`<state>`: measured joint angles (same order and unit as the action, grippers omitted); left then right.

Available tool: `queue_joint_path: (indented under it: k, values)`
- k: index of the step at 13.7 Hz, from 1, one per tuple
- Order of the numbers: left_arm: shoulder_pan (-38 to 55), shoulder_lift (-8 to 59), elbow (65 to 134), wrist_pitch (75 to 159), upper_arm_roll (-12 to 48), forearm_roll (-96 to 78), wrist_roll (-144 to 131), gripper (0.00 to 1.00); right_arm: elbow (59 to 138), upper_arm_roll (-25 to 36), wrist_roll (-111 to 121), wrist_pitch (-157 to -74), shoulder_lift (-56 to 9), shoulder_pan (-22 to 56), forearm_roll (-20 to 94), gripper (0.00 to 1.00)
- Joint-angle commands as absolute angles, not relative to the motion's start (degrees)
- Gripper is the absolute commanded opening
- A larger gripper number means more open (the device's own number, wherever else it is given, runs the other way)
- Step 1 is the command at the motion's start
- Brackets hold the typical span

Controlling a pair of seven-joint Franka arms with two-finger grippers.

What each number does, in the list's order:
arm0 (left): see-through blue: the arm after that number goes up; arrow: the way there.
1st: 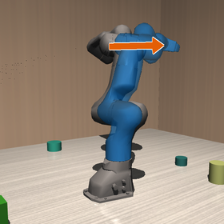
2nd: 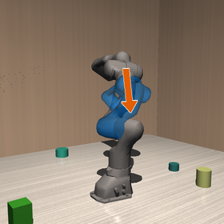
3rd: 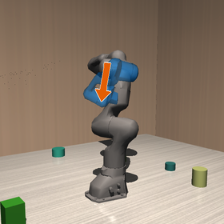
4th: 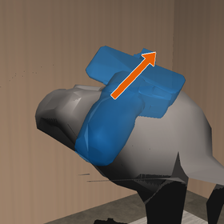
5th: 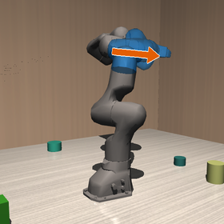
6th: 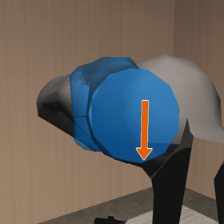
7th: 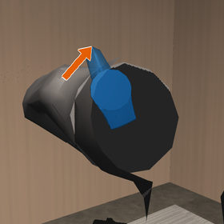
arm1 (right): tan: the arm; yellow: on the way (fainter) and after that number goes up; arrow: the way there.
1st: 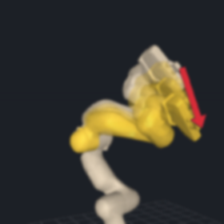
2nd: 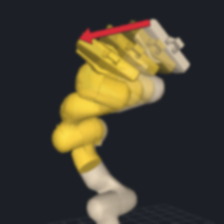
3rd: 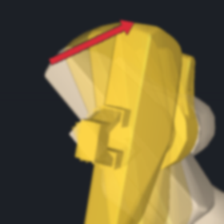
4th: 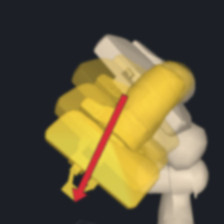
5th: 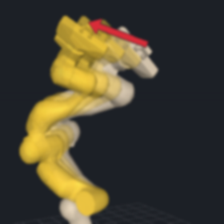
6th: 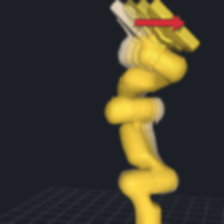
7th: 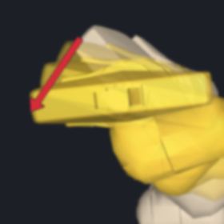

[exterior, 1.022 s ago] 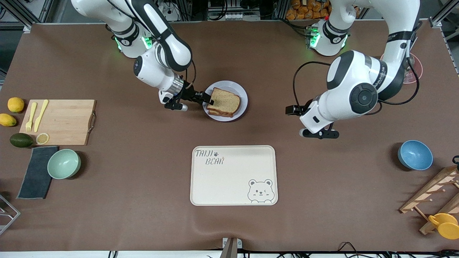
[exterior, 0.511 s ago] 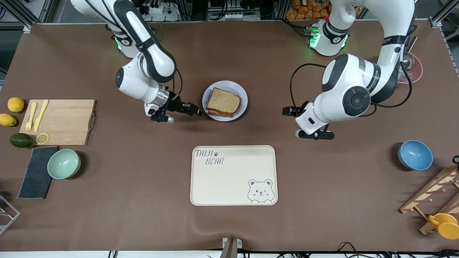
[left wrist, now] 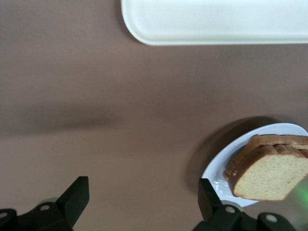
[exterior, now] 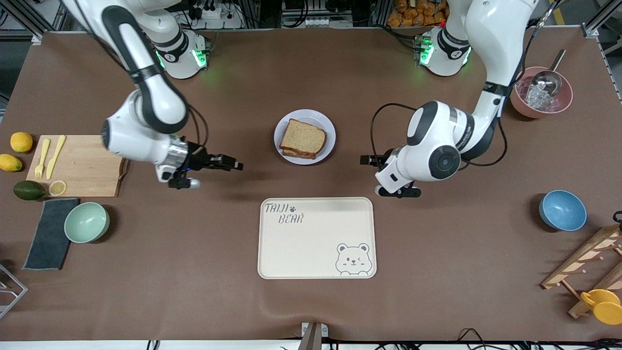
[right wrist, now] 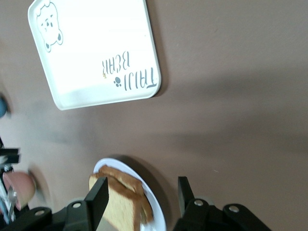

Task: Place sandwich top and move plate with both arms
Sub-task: 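Withdraw the right gripper while the left gripper reaches toward the plate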

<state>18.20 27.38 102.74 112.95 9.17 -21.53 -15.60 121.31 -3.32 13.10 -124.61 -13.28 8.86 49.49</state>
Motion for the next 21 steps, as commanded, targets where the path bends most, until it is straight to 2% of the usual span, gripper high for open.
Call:
queue_joint_path:
  k: [1,4,7,10,12,13,19,20,21]
  values:
    - [18.28,26.72,105.28,115.56,9.23,-27.93,-13.46,1.00,113.32,-4.22,10.56,-114.03,-13.71,1.87,39.68,0.67]
    - [18.19,26.81,110.02,119.69,12.03,-29.18,-11.43,1.00,105.32,-4.22,2.92,-107.24,-13.80,-0.61,27.81,0.71]
    - [19.24,27.33,113.37,124.35,13.97,-29.18,-9.59,1.00,99.51,-4.13,0.88,-105.13,-13.71,-1.31,11.99,0.75]
    - [19.25,28.74,113.64,126.82,16.34,-29.35,-8.53,1.00,91.77,-4.13,-5.75,-94.51,-13.01,-3.78,9.94,0.74]
    - [19.42,28.92,113.90,128.49,17.57,-30.76,-8.53,1.00,91.67,-4.74,-9.49,-91.95,-8.90,-3.26,2.23,0.87]
    - [19.68,29.26,114.17,129.37,17.67,-30.85,-8.53,1.00,91.67,-4.75,-9.41,-90.37,-7.31,-3.34,0.98,0.90]
    - [21.36,30.76,116.81,135.17,18.54,-30.85,-5.63,1.00,97.81,-4.48,-7.92,-89.82,3.23,-3.52,0.97,0.90]
    - [21.36,30.94,116.89,135.52,18.63,-30.85,-5.63,1.00,98.43,-4.48,-7.91,-89.82,4.12,-3.52,0.62,0.93]
    - [21.36,31.11,116.81,135.96,18.89,-30.85,-5.63,1.00,98.09,-4.48,-7.74,-89.74,4.04,-3.78,0.62,1.00]
